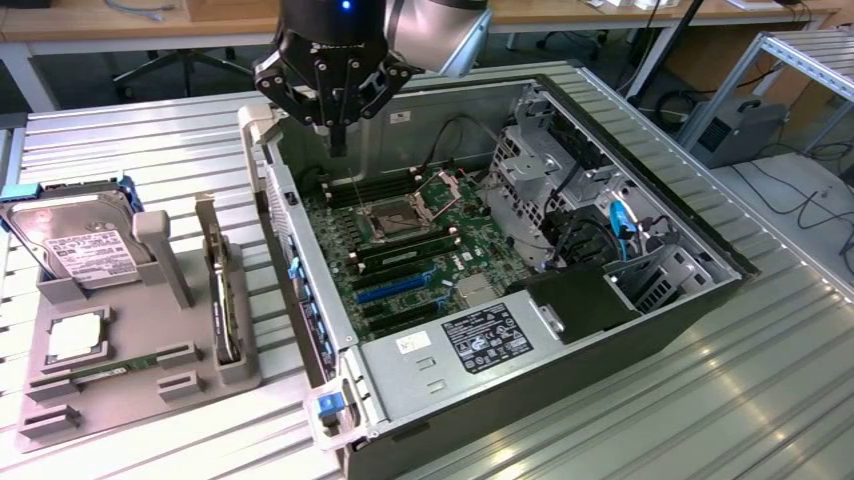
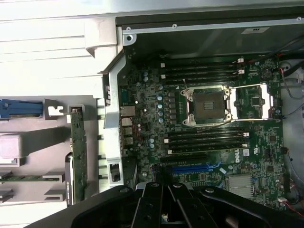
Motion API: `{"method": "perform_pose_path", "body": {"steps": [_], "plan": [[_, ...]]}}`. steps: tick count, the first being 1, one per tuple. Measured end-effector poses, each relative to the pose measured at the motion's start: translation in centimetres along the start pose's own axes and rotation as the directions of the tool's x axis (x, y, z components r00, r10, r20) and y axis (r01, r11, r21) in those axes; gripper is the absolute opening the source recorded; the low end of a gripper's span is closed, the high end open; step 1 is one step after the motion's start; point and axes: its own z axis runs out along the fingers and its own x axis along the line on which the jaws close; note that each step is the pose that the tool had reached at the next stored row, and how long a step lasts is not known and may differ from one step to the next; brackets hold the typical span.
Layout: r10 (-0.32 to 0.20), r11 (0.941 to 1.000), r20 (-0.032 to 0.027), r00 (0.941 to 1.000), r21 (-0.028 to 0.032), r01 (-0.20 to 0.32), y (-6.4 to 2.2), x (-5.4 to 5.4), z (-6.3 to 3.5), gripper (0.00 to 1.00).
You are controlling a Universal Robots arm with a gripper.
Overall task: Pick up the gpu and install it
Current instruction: 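Reach for the gpu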
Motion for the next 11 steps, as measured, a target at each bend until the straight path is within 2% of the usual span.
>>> {"method": "perform_pose_path", "body": {"steps": [11], "plan": [[0.0,1.0,0.0,1.0,0.0,0.0,-0.02,0.28,-0.01,0.11]]}}
